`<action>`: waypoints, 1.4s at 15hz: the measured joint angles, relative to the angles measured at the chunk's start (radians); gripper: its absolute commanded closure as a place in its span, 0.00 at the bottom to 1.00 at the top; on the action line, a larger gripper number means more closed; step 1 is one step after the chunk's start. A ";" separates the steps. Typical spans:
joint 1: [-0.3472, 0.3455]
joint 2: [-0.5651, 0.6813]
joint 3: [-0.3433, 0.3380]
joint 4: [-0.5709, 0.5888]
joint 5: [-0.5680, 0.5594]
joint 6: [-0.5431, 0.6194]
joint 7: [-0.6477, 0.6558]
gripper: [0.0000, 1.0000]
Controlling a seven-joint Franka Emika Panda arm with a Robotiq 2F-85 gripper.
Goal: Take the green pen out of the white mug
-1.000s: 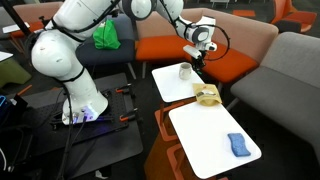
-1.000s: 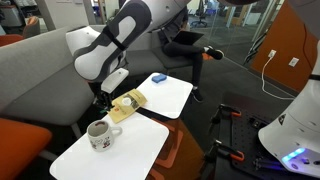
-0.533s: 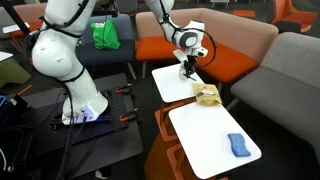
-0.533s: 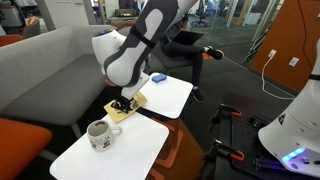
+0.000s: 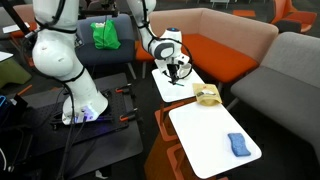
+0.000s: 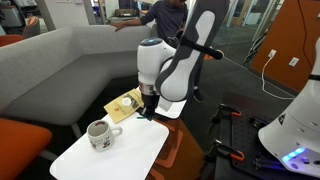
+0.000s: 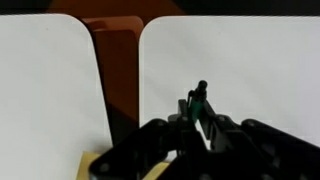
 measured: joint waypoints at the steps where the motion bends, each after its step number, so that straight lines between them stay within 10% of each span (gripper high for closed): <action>1: -0.001 0.000 -0.004 -0.020 0.001 0.042 -0.007 0.96; 13: -0.367 0.128 0.343 0.006 0.014 0.059 -0.465 0.96; 14: -0.373 0.134 0.342 0.020 0.014 0.034 -0.479 0.64; 21: -0.359 0.152 0.327 0.125 0.016 -0.159 -0.528 0.15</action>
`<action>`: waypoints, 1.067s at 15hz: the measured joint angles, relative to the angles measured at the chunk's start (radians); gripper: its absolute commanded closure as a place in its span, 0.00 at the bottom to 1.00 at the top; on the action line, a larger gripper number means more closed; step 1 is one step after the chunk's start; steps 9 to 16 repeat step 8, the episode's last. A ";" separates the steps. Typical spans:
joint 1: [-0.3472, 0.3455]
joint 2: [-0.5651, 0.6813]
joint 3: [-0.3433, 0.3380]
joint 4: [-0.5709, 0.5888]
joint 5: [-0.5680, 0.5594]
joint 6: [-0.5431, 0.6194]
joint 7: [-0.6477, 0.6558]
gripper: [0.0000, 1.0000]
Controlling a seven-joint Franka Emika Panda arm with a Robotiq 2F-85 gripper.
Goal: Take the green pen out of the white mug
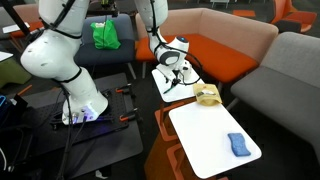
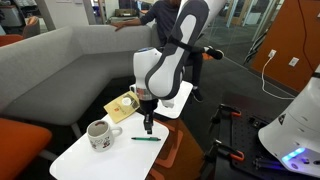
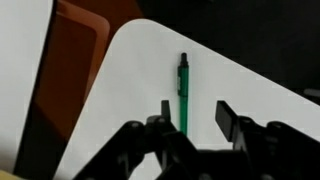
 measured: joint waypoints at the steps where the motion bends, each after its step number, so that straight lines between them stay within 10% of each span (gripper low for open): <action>1: 0.013 0.000 -0.010 0.011 0.001 -0.014 0.000 0.07; 16: 0.140 -0.095 -0.022 0.072 0.050 -0.141 0.021 0.00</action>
